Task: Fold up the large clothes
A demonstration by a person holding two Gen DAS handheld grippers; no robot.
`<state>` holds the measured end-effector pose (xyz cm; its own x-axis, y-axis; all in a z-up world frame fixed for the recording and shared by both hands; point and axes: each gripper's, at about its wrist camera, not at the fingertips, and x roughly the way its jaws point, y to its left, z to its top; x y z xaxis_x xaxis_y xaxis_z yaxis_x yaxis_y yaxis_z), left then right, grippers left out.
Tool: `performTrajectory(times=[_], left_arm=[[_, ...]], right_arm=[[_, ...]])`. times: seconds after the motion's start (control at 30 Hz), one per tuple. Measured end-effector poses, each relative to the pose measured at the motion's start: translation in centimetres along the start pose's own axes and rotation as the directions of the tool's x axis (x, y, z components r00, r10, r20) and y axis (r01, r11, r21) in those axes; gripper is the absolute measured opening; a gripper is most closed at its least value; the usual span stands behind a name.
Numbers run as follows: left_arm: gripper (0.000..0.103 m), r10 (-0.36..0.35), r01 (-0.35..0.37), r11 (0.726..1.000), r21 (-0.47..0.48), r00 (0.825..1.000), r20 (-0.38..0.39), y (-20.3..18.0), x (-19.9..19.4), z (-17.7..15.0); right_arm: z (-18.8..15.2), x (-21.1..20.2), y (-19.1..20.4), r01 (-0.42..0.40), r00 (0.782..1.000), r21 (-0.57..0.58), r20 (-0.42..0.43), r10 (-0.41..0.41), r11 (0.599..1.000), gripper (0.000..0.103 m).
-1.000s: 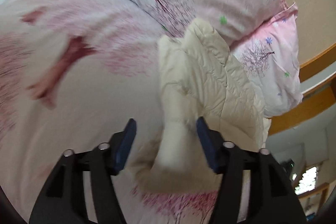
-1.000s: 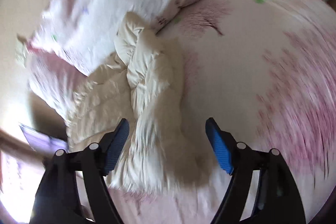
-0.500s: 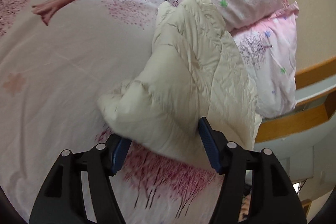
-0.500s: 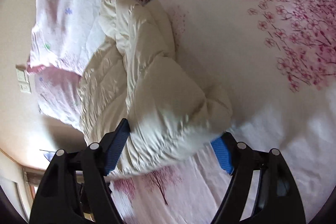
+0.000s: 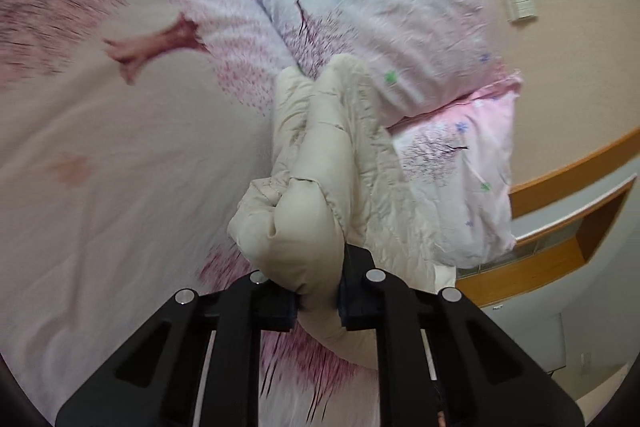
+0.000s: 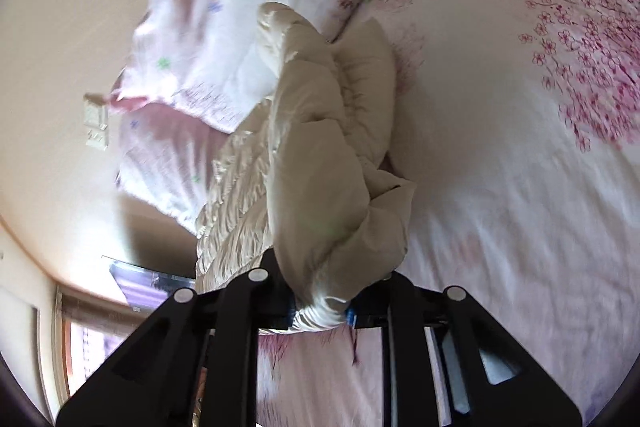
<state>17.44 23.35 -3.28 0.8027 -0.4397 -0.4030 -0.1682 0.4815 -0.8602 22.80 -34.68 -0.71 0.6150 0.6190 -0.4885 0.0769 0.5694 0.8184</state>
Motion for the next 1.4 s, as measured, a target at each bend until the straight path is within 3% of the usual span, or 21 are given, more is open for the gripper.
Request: performTrajectory(times=[0.13,0.27,0.4,0.47,0.53,0.6,0.63,0.7,0.77,0.8,0.9,1.03,1.2,1.3,1.4], left_arm=[[0.013,0.011,-0.011,1.0,0.012,1.0,0.024,0.7,-5.0,-2.9],[0.013,0.027,-0.027,1.0,-0.005,0.999,0.023,2.0,-7.5,-5.0],[0.02,0.031,-0.032,0.999,-0.027,0.999,-0.018,3.5,-7.1,-5.6],[0.027,0.037,-0.037,0.999,-0.021,0.999,-0.02,3.6,-7.1,-5.7],[0.037,0.038,-0.038,0.999,-0.015,0.999,-0.023,3.6,-7.2,-5.7],[0.051,0.033,-0.033,0.999,-0.013,0.999,-0.02,3.6,-7.4,-5.8],[0.053,0.034,-0.034,0.999,-0.011,0.999,-0.016,3.6,-7.4,-5.8],[0.056,0.044,-0.044,0.999,0.003,0.999,-0.005,3.5,-7.7,-6.0],[0.059,0.047,-0.047,0.999,0.006,0.999,0.005,3.5,-7.8,-6.1],[0.059,0.048,-0.048,0.999,0.007,0.999,0.009,3.5,-7.8,-6.2],[0.061,0.053,-0.053,0.999,0.012,0.998,0.023,3.5,-7.8,-6.5],[0.064,0.075,-0.077,0.996,0.034,0.996,0.048,3.3,-7.7,-7.1],[0.064,0.167,-0.175,0.979,0.104,0.983,0.08,2.4,-7.0,-7.8],[0.066,0.201,-0.209,0.966,0.154,0.977,0.07,1.7,-6.4,-8.0],[0.07,0.223,-0.233,0.951,0.202,0.972,0.07,1.0,-6.0,-8.2]], right_arm=[[-2.2,-1.6,-0.5,-0.009,0.999,-0.02,-0.041,0.008,1.0,0.018],[-4.9,-2.3,-1.3,0.02,0.998,-0.033,-0.05,-0.022,0.999,0.021],[-6.2,-2.9,-2.5,0.172,0.985,-0.073,0.001,-0.172,0.982,0.047],[-6.3,-3.8,-2.3,0.205,0.979,-0.089,0.039,-0.202,0.975,0.052],[-6.0,-5.3,-1.5,0.288,0.953,-0.11,0.128,-0.274,0.951,0.063],[-5.8,-6.7,0.3,0.401,0.898,-0.149,0.258,-0.356,0.904,0.063],[-5.8,-7.1,1.5,0.446,0.87,-0.171,0.313,-0.381,0.879,0.063],[-6.1,-6.9,4.1,0.491,0.839,-0.247,0.393,-0.377,0.835,0.062],[-6.6,-5.5,7.0,0.489,0.847,-0.345,0.408,-0.341,0.801,0.061],[-7.1,-4.3,8.5,0.474,0.861,-0.405,0.399,-0.316,0.782,0.06],[-8.8,-0.7,11.8,0.422,0.902,-0.548,0.337,-0.271,0.722,0.055],[-11.4,4.0,15.3,0.373,0.928,-0.668,0.28,-0.247,0.644,0.053],[-14.4,9.5,17.7,0.361,0.929,-0.76,0.242,-0.281,0.54,0.05],[-15.3,11.8,18.0,0.367,0.921,-0.777,0.227,-0.316,0.512,0.05],[-15.6,13.3,17.6,0.37,0.915,-0.772,0.207,-0.347,0.517,0.05]])
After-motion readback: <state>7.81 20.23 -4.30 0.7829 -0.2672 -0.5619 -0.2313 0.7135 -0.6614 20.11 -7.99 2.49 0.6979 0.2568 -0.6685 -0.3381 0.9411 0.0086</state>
